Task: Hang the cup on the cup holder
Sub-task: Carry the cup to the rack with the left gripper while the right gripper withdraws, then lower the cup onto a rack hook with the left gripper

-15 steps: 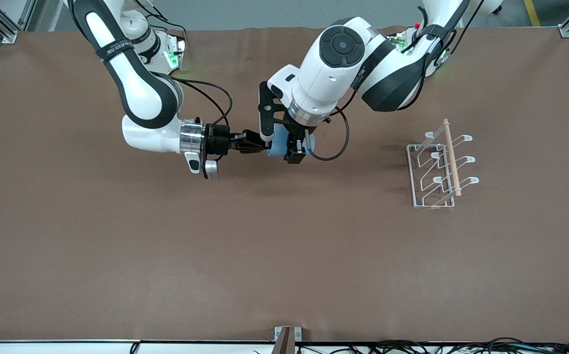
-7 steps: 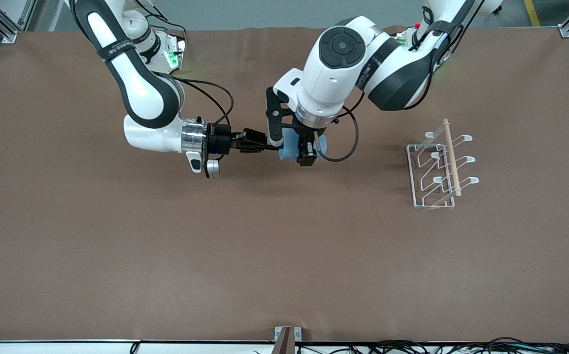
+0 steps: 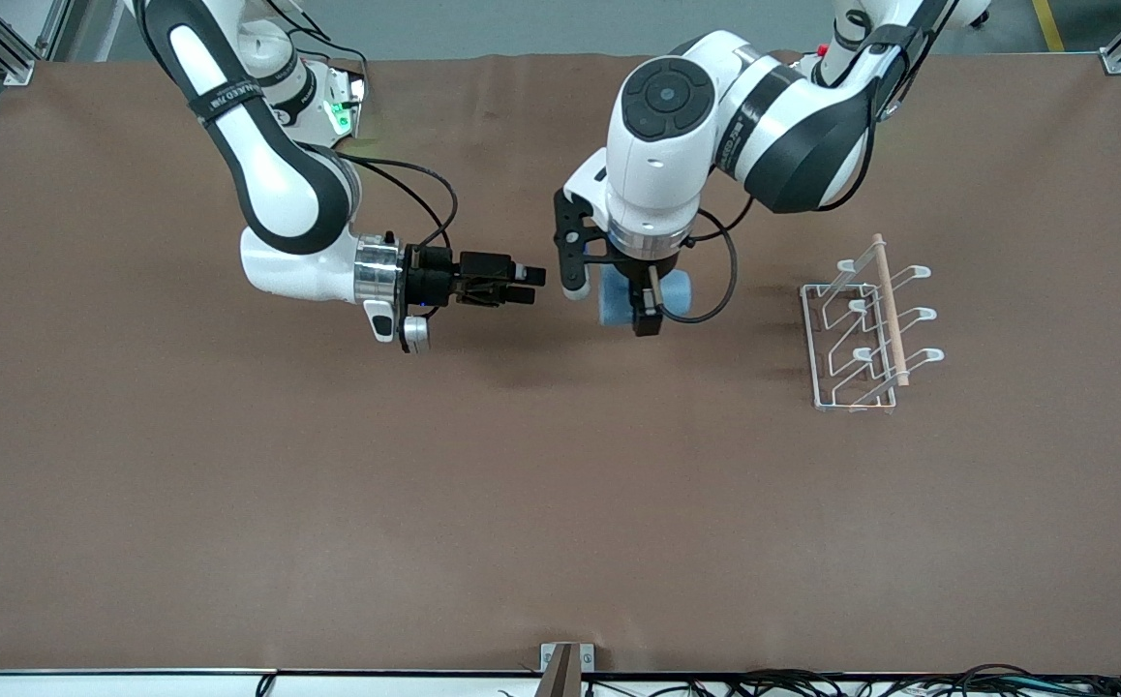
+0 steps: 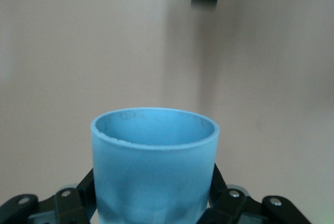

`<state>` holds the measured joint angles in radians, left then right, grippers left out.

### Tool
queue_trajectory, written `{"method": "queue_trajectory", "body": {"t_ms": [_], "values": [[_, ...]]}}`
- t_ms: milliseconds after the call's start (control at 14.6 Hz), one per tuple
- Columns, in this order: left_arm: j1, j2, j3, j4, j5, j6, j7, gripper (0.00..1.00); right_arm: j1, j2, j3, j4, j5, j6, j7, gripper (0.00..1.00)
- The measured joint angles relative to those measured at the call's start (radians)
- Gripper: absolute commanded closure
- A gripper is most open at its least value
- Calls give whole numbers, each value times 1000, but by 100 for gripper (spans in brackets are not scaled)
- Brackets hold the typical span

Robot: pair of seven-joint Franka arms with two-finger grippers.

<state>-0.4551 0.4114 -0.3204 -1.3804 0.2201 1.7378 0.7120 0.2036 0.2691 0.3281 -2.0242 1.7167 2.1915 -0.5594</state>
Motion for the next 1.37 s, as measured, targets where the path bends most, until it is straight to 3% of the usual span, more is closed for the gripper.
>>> {"method": "queue_trajectory", "body": {"t_ms": [137, 275, 550, 1031, 1237, 1374], "values": [[0, -10, -1, 0, 106, -80, 17, 100, -15, -5, -7, 0, -29, 44, -1, 0], [-1, -17, -2, -2, 243, -177, 70, 100, -66, -10, -17, 2, -172, 60, 3, 0], [2, -16, 4, -52, 422, -317, 108, 100, -204, -20, -44, 42, -631, 50, 93, 0], [36, 19, 12, -255, 691, -338, 111, 100, -213, -129, -221, 66, -1482, 50, 439, 0], [76, 40, 14, -313, 783, -338, 107, 100, -214, -159, -270, 69, -1701, 48, 543, 0], [100, 43, 14, -342, 824, -338, 97, 100, -215, -187, -300, 103, -1789, -24, 568, 0]]}}
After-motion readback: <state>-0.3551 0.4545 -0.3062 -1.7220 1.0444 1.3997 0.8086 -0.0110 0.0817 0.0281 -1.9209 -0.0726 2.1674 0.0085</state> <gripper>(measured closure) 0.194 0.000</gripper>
